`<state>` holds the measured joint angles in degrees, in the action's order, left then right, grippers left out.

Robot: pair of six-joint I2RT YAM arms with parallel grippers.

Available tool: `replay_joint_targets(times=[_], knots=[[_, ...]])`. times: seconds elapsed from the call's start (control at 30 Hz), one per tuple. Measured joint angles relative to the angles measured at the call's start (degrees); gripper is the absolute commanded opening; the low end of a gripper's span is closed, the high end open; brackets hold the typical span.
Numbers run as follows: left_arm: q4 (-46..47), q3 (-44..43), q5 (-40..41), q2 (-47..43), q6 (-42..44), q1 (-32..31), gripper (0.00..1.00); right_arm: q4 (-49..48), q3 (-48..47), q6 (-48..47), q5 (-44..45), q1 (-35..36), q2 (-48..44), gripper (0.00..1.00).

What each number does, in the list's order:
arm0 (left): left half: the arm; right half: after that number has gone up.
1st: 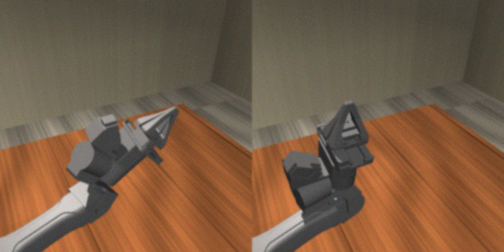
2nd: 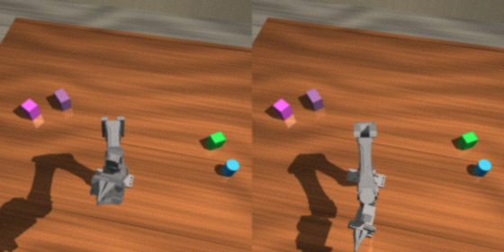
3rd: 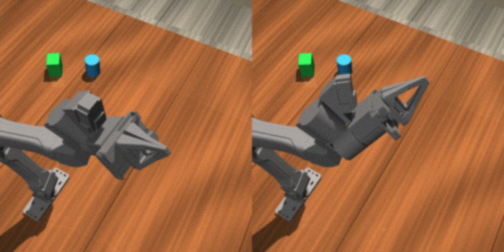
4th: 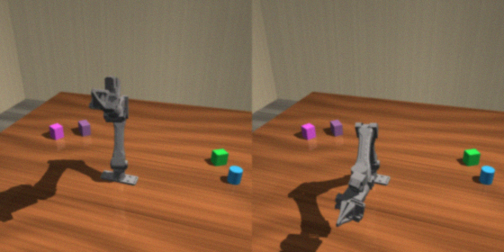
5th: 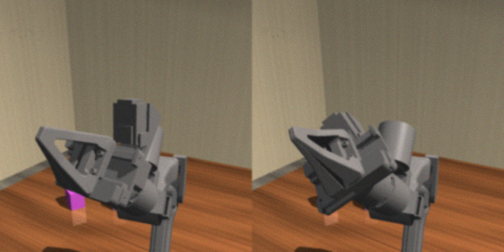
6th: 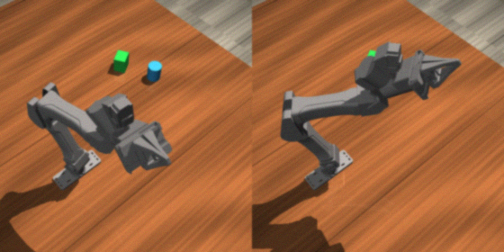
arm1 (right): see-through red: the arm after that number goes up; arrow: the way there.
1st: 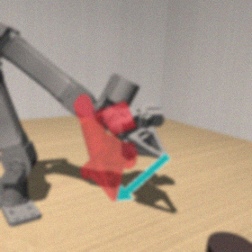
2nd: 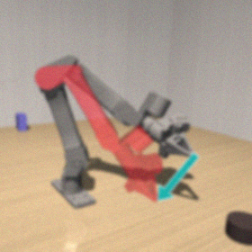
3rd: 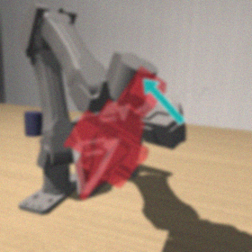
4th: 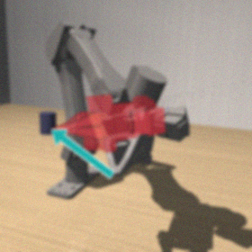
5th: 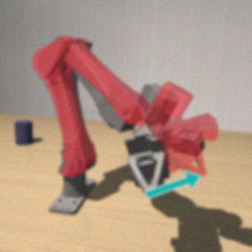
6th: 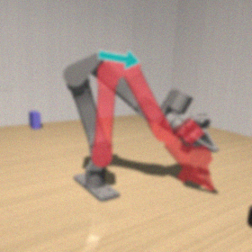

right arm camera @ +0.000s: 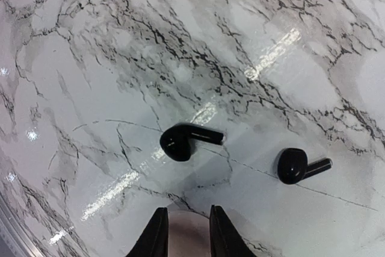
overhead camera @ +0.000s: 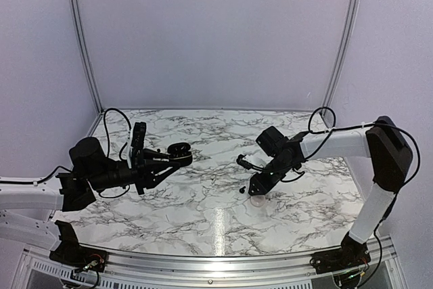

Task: Insert the wireless bluetooth earbuds into the charging case
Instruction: Pick up the right earbud from the center of the board.

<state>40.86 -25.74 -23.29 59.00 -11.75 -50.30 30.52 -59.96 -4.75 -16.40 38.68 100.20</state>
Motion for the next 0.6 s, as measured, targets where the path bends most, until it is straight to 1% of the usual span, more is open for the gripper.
replay_joint_targets(times=[0.13,0.3,0.37,0.6], knots=[[0.00,-0.02,-0.04,0.85,0.00,0.00,0.00,0.66,-0.09,-0.39,1.31,0.26,-2.08,0.42],[0.00,-0.02,-0.09,1.38,0.00,0.00,0.00,0.66,-3.10,-2.49,4.70,2.51,-1.11,0.54],[0.00,-0.02,-0.09,1.38,0.00,0.00,0.00,0.61,-4.92,-3.50,6.40,3.65,0.09,0.57],[0.00,-0.02,-0.09,1.38,-0.02,0.00,0.00,1.05,-7.10,-6.84,11.74,4.68,2.58,0.58]])
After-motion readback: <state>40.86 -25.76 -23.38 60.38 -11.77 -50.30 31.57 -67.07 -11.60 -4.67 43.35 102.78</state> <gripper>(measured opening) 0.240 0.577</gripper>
